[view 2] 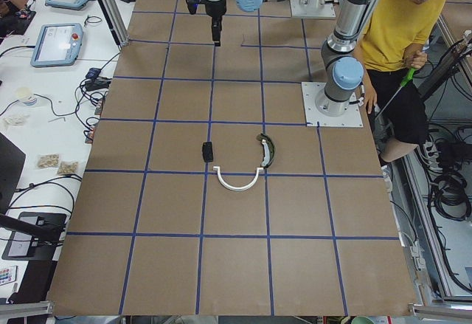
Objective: Place bearing gear from tray to pile
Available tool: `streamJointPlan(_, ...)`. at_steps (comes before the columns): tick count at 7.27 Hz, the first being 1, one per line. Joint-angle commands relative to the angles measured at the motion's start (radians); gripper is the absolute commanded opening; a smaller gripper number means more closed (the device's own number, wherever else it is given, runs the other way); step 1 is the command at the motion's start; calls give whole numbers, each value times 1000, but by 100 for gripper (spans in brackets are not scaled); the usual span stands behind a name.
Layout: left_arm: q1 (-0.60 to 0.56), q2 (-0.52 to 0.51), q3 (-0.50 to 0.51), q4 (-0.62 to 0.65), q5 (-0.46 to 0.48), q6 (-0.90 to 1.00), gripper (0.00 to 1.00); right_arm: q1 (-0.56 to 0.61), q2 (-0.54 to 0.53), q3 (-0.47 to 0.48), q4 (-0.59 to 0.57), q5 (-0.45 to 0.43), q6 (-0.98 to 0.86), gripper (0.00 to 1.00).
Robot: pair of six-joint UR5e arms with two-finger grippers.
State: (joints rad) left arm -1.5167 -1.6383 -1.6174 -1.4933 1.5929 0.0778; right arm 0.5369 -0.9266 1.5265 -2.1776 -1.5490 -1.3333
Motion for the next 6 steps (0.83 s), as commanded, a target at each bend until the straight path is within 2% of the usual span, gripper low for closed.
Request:
streamJointPlan(1,1,0,-1,10,-1,2,100,2,0,-5,-1,13,0,12)
streamJointPlan(2,1,0,-1,10,-1,0,100,0,-3,-5,8,12,0,3)
streamJointPlan(3,1,-1,-1,10,-1,2,100,15,-52,0,16,9,23,0)
streamJointPlan(4,1,-2,-1,11,-1,0,100,64,-157,23,59,10,110,0)
streamJointPlan(5,1,-2,-1,10,-1,0,100,159,-252,64,141,12,209,0)
streamJointPlan(6,1,-2,-1,11,-1,0,100,266,-340,128,160,14,341,0)
